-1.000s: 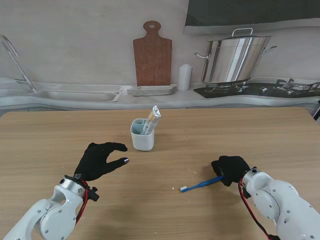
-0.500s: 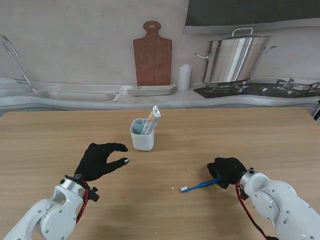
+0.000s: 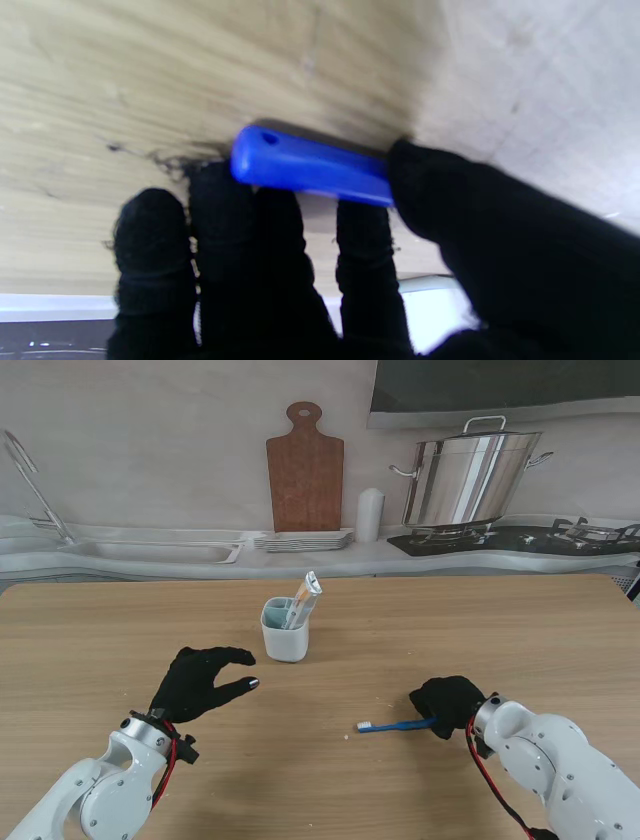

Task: Organize toothpaste and toothbrush

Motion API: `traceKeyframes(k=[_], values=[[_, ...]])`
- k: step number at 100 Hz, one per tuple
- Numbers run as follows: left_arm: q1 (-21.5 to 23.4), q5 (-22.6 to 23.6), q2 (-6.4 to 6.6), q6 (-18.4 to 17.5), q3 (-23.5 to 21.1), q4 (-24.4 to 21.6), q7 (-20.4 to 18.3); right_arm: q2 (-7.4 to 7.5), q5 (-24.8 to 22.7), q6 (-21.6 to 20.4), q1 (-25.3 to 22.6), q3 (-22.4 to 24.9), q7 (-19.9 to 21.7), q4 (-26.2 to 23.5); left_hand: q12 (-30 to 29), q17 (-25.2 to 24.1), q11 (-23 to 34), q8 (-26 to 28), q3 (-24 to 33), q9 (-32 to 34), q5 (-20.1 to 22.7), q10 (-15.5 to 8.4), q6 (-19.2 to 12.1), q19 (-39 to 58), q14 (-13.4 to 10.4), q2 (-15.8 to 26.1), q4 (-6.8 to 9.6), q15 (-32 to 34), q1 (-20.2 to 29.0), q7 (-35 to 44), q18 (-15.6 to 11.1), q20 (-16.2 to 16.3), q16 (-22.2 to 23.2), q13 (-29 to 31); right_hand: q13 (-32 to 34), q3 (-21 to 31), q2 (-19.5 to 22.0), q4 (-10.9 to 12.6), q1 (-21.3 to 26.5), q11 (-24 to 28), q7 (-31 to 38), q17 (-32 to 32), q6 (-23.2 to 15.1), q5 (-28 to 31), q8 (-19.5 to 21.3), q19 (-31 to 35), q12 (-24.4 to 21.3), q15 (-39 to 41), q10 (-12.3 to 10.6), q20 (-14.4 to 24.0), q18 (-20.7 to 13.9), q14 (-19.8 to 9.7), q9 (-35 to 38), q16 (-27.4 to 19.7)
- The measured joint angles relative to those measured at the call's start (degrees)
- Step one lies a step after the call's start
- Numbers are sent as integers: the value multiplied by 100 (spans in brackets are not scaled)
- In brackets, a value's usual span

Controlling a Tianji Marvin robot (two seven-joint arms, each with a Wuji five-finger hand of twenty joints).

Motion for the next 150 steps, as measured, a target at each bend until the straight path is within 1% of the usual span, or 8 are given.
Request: traceKeyframes(k=[11, 18, 32, 56, 70, 113, 134, 150], values=[[-1, 0, 1, -1, 2, 0, -4, 21, -175, -88, 62, -74, -145, 88, 0, 5, 0, 0, 0, 0, 2, 0, 0, 0, 0, 0, 0, 0, 0, 4, 0, 0, 0, 0, 225, -2, -61, 964, -377, -20, 53, 183, 0, 20, 397, 361, 272, 587, -4, 347, -79, -93, 151, 313], [-3, -4, 1, -1, 5, 1, -15, 25, -282, -127, 82, -96, -217, 116, 0, 7, 0, 0, 0, 0, 2, -1, 0, 0, 0, 0, 0, 0, 0, 5, 0, 1, 0, 2, 510, -3, -61, 1219, -475, -17, 56, 467, -15, 62, 503, 660, 563, 1094, -5, 625, -195, -206, 354, 567], [-18, -24, 4, -1, 19, 6, -37, 26, -383, -154, 92, -104, -307, 136, 0, 7, 0, 0, 0, 0, 3, -1, 0, 0, 0, 0, 0, 4, 0, 6, 0, 1, 3, 60, 1065, -4, -107, 1250, -507, 110, -29, 1061, -134, 128, 557, 1028, 935, 1723, -237, 891, -348, -424, 841, 832], [-37, -34, 5, -1, 37, 20, -43, 25, -570, -179, 61, 18, -270, 97, 0, 11, 0, 1, 0, 0, 3, -1, -1, 0, 0, 0, 0, 4, 0, 9, 1, 57, 3, 60, 1438, -66, -325, 1239, -248, 251, -220, 1688, -310, 132, 576, 1190, 1121, 2240, -508, 911, -580, -637, 1316, 1028], [-38, -33, 5, -3, 38, 21, -44, 40, -870, -217, -20, 111, -312, -11, 0, 12, 0, 2, 0, 0, 4, -2, -2, 1, 0, 0, 0, 5, 0, 9, 1, 58, 3, 60, 1599, -81, -720, 1094, -20, 251, -455, 2108, -674, 317, 488, 1190, 949, 2338, -719, 615, -750, -785, 1698, 1212], [-48, -31, 8, -22, 50, 38, -44, 66, -923, -334, -126, 200, -332, -93, 0, 18, 0, 5, 0, 3, 146, -8, -9, 7, 0, 0, 0, 15, 0, 25, 1, 59, 83, 228, 1620, -112, -761, 983, 176, 251, -500, 2232, -676, 349, 401, 1193, 844, 2391, -751, 471, -758, -796, 1797, 1282], [-50, -29, 9, -33, 49, 48, -62, 70, -1000, -345, -198, 261, -339, -150, 0, 21, 0, 5, 0, 60, 147, -12, -51, 8, 0, 0, 0, 20, 0, 25, 1, 59, 84, 279, 1635, -207, -640, 1232, 176, 251, -501, 2327, -518, 341, 494, 1226, 767, 2416, -776, 458, -785, -804, 1864, 1353], [-52, -29, 11, -42, 49, 51, -65, 78, -1157, -326, -247, 283, -498, -161, 0, 21, 0, 7, 0, 60, 147, -13, -55, 9, 0, 0, 0, 20, 0, 25, 1, 60, 84, 279, 1724, -245, -640, 1374, 175, 252, -509, 2485, -517, 341, 476, 1339, 497, 2568, -997, 419, -978, -962, 2226, 1495]])
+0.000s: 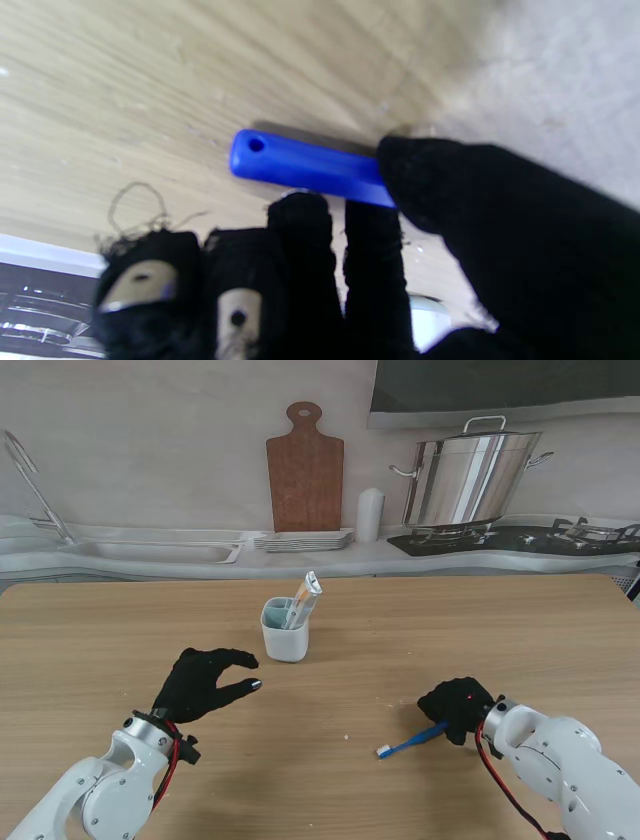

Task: Organize toothpaste and toothbrush

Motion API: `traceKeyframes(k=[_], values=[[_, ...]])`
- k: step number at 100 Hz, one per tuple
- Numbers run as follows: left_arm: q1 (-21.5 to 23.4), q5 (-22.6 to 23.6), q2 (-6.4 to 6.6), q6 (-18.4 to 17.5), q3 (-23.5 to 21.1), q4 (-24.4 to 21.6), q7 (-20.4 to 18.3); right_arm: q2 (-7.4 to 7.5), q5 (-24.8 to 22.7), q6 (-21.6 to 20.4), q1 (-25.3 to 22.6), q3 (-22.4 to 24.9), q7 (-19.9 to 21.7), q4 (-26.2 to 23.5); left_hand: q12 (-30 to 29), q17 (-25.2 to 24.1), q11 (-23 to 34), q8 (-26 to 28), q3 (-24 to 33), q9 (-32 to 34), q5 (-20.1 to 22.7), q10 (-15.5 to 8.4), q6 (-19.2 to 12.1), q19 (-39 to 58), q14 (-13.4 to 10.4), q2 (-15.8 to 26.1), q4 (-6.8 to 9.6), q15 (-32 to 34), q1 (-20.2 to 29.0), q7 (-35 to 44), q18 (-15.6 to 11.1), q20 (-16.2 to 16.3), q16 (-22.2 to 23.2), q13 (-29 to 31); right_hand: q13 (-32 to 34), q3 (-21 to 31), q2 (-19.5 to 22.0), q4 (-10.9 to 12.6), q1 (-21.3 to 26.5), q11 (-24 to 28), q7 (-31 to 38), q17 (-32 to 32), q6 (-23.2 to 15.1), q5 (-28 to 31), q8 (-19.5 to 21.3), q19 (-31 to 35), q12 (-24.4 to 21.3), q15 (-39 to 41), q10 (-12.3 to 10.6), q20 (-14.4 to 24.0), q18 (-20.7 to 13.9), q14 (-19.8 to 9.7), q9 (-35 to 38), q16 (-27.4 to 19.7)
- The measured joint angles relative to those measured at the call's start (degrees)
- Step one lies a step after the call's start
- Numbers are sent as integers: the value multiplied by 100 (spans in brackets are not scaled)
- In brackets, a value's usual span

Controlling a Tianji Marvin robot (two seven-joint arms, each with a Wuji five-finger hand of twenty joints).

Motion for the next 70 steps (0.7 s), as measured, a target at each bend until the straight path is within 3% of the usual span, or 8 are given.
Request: traceKeyframes(k=[10, 20, 36, 70], values=[[-3, 0, 1, -5, 0, 4, 0, -4, 22, 36, -52, 54, 7, -35, 0, 0, 0, 1, 0, 0, 0, -2, 0, 0, 0, 0, 0, 0, 0, 0, 0, 0, 0, 0, 14, -67, 0, 248, 0, -4, -1, 31, 0, 0, -5, 38, -67, 20, -62, -1, -47, -36, 89, 7], [-25, -3, 1, -30, 10, 36, 5, -9, 55, 52, -104, 116, 68, -90, 0, 1, 0, 1, 0, 0, 0, -4, 0, 1, 0, 0, 0, 1, 0, 0, 0, 1, 1, 0, 16, -69, 0, 260, -1, -55, -1, 37, 0, 0, -5, 42, -158, 24, -178, -2, -133, -88, 226, 7], [-48, -16, 2, -38, 31, 63, 8, -17, 79, 67, -195, 250, 271, -249, 0, 2, 0, 1, 0, 0, 1, -5, -1, 1, 0, 0, 0, 1, 0, 31, 0, 1, 2, 0, 16, -119, 53, 482, -64, -57, -2, 44, 0, 0, -5, 68, -202, 38, -227, -2, -193, -121, 282, 8], [-58, -14, 2, -45, 51, 68, 13, -92, 414, 333, -377, 508, 339, -548, 0, 36, 0, 5, 0, 0, 1, -8, -3, 3, 0, 0, 0, 2, 0, 67, 0, 1, 2, 0, 16, -121, 115, 534, -138, -58, -2, 45, 1, -5, 10, 99, -216, 43, -246, -2, -210, -141, 296, 8]])
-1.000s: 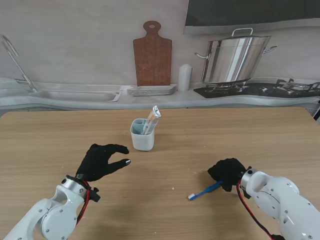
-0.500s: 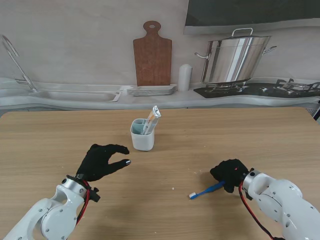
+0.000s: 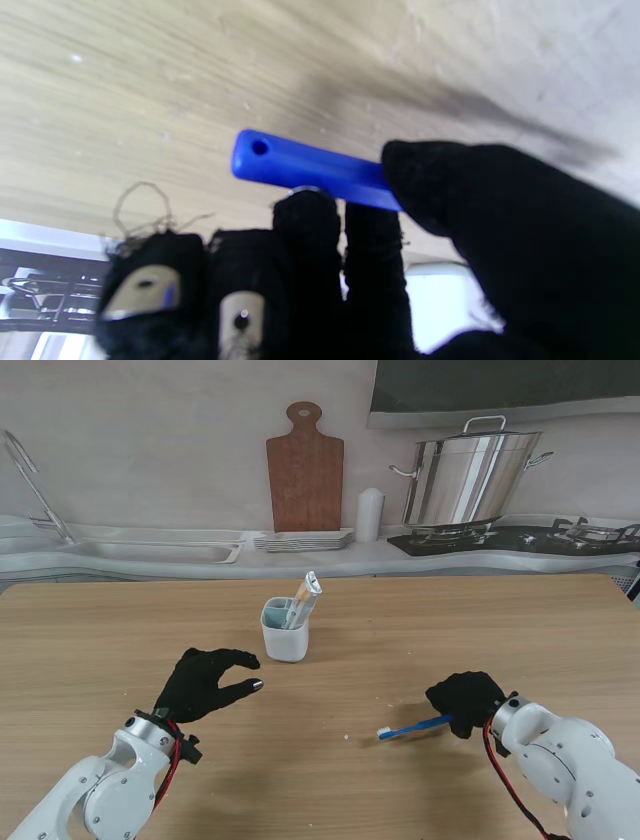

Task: Organize toothpaste and toothbrush

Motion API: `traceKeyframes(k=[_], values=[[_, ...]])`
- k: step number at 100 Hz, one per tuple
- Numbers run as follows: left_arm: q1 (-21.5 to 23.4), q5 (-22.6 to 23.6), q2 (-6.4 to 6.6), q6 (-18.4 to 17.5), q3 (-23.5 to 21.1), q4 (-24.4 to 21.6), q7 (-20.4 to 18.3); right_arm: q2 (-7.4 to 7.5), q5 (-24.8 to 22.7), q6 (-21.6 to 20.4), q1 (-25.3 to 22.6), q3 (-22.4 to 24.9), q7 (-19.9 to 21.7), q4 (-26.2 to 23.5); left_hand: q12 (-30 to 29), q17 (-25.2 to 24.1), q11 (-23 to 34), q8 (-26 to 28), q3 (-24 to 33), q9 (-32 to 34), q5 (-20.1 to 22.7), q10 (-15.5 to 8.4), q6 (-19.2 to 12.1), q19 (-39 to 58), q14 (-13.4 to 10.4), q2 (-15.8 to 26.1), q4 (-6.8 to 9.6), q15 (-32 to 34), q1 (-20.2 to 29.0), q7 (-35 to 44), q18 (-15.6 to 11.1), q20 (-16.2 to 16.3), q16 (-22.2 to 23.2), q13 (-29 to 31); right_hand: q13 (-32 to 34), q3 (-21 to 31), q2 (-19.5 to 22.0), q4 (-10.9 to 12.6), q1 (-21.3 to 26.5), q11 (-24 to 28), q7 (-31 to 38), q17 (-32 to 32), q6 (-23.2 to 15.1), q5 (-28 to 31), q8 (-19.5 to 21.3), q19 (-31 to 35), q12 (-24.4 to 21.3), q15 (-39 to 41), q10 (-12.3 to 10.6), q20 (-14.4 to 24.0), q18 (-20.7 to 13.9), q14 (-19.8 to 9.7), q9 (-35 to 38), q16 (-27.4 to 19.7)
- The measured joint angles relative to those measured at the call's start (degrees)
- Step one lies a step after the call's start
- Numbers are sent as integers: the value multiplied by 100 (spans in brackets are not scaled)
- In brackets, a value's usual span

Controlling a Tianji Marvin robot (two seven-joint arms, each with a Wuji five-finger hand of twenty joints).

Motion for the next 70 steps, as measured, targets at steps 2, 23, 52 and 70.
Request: traceKeyframes(k=[2, 23, 52, 70], values=[[-3, 0, 0, 0, 4, 2, 1, -5, 53, 24, -5, 8, 15, -21, 0, 1, 0, 0, 0, 0, 0, 0, 0, 0, 0, 0, 0, 0, 0, 0, 0, 0, 0, 0, 0, 0, 0, 0, 0, 0, 0, 0, 0, -1, 0, 1, -1, 0, 0, 0, 0, 0, 0, 0], [-44, -54, 0, -13, 31, 29, -14, -56, 370, 156, 3, 53, 48, -182, 0, 2, 0, 0, 0, 0, -6, -1, -1, 0, 0, 0, 0, 0, 0, -65, 0, 0, 0, 0, 0, 0, 5, 1, 0, 0, 0, 0, 0, -47, 79, 2, -6, 0, 0, -3, 0, -1, 0, 0], [-61, -429, -16, -75, 50, 39, -14, -122, 1555, 854, 217, -222, 503, -786, 0, 87, 0, 1, 3, 0, -107, -1, -60, 227, -45, 0, 0, 88, 0, -137, 0, 81, 130, 18, 0, 0, 5, 2, -1, 0, 0, 0, 48, -50, 80, 2, -18, -4, 0, -8, 0, -1, 0, 0], [-70, -958, -60, -78, 60, 56, -24, -182, 2155, 1562, 602, -741, 541, -1098, 0, 309, 37, 1, 24, 114, -108, 51, -63, 757, -36, -91, 0, 385, 1, -137, -1, 484, 410, 202, 0, 0, 5, 2, -1, 0, 0, 0, 55, -50, 80, 2, -18, -4, 0, -10, 0, -1, 0, 0]])
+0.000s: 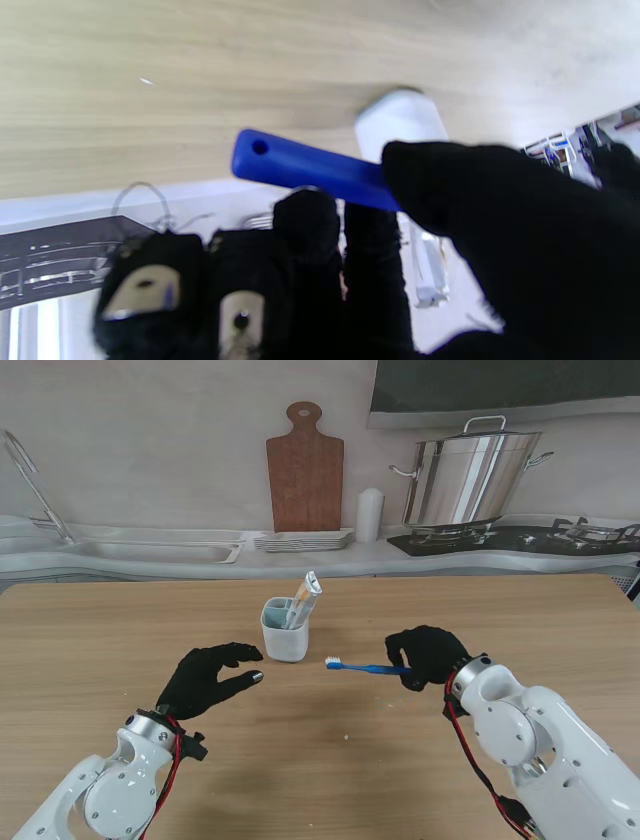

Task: Organize toothpaste and toothbrush

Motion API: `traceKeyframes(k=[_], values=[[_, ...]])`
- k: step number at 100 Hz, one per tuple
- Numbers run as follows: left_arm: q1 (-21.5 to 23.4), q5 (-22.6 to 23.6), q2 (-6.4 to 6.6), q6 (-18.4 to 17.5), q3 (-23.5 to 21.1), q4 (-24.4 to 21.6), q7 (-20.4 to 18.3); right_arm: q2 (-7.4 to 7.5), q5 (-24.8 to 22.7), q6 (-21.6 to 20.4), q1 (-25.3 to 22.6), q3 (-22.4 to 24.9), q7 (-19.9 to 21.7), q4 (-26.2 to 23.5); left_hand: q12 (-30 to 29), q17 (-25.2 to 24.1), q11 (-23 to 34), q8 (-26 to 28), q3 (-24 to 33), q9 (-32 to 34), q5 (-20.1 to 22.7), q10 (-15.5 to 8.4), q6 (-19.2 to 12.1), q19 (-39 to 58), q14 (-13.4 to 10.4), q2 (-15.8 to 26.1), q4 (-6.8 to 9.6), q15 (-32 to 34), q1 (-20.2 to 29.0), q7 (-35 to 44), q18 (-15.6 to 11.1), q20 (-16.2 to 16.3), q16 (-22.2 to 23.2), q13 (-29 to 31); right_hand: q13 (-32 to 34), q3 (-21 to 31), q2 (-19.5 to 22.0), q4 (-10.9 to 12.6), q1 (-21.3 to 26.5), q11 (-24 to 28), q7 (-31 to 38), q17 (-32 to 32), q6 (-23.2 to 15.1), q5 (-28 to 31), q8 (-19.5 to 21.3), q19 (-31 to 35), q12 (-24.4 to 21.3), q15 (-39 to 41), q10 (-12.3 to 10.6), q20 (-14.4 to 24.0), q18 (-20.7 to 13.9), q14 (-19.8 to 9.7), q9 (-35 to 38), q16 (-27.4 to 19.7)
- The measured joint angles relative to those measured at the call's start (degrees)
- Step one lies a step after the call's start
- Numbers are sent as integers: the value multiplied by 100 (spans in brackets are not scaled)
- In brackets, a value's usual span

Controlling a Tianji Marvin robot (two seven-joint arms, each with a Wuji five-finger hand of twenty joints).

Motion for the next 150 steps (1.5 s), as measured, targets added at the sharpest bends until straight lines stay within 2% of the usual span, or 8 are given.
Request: traceKeyframes(k=[16, 23, 41, 64, 75, 91, 114, 150], values=[[-23, -182, -33, 2, -6, 13, -47, -69, 679, 815, 509, -641, 42, -137, 0, 170, 114, 0, 157, 148, -64, 51, 0, 299, 100, -317, 5, 241, -174, -61, -6, 314, 247, 166, 0, 0, 0, 0, 0, 0, 0, 0, 27, 0, 0, 10, 0, 0, 0, -2, 6, 0, 0, 0], [-23, -357, -42, -1, -13, 13, -78, -117, 854, 1135, 739, -899, 54, -175, 0, 236, 120, 0, 357, 169, -64, 87, 39, 468, 100, -478, 123, 383, -303, -41, -7, 487, 416, 203, 0, 0, 0, 0, 0, 0, 0, 0, 54, 0, 0, 12, 0, 0, 0, -2, 7, 0, 0, 0], [-50, -554, -62, -132, 0, 57, -57, -254, 1227, 1679, 1151, -1371, 24, -265, 0, 643, 331, 0, 655, 284, -403, 91, 288, 1195, 82, -990, 180, 997, -615, -73, -143, 1060, 1051, 579, 0, 0, 0, 0, 0, 0, 0, 0, 87, 0, 0, 21, 0, -1, 0, -3, 10, 0, 0, 0], [-87, -567, -80, -242, 95, 105, 60, -352, 1356, 1976, 1346, -1707, -60, -396, 6, 905, 529, 0, 653, 482, -529, 59, 489, 1456, 41, -1185, 180, 1244, -614, 63, -205, 1267, 1228, 713, 0, 0, 0, 0, 15, 0, 0, 0, 105, 0, 1, 27, 0, -1, 0, -4, 18, 0, 0, 0], [-115, -995, -100, -265, 201, 108, 96, -386, 1471, 2177, 1426, -1871, -117, -433, 31, 972, 659, 103, 793, 486, -530, 42, 508, 1603, 41, -1252, 180, 1421, -608, 187, -209, 1295, 1426, 827, 0, 0, 0, 0, 19, 0, 0, 0, 152, 0, 1, 32, 0, -1, 0, -4, 23, 0, 0, 0], [-202, -968, -191, -330, 393, 173, 583, -451, 1621, 2349, 1534, -2072, -199, -449, 178, 1188, 930, 257, 1012, 564, -609, 28, 562, 1983, -15, -1369, 182, 1810, -613, 516, -281, 1422, 1672, 922, 0, 0, 0, 0, 19, 0, 0, 0, 158, 0, 1, 56, 0, -1, 0, -4, 37, 0, 0, 0], [-277, -1169, -255, -326, 488, 160, 503, -527, 1722, 2497, 1584, -2239, -329, -453, 248, 1547, 1105, 351, 1306, 784, -604, -13, 621, 2335, -63, -1464, 182, 2161, -613, 752, -406, 1425, 1840, 1248, 0, 0, 0, 0, 21, 0, 0, 0, 168, 0, 1, 70, 0, -1, 0, -6, 40, 0, 0, 0], [-388, -1454, -324, -479, 674, 232, 615, -562, 1762, 2553, 1666, -2358, -321, -342, 459, 1997, 1490, 579, 2080, 1124, -456, -97, 621, 2776, -133, -1979, 74, 2615, -664, 1196, -424, 1425, 2071, 1605, 0, 0, 0, 0, 79, 0, 0, 1, 245, 0, 1, 81, 18, 2, 0, -6, 59, 0, 0, 0]])
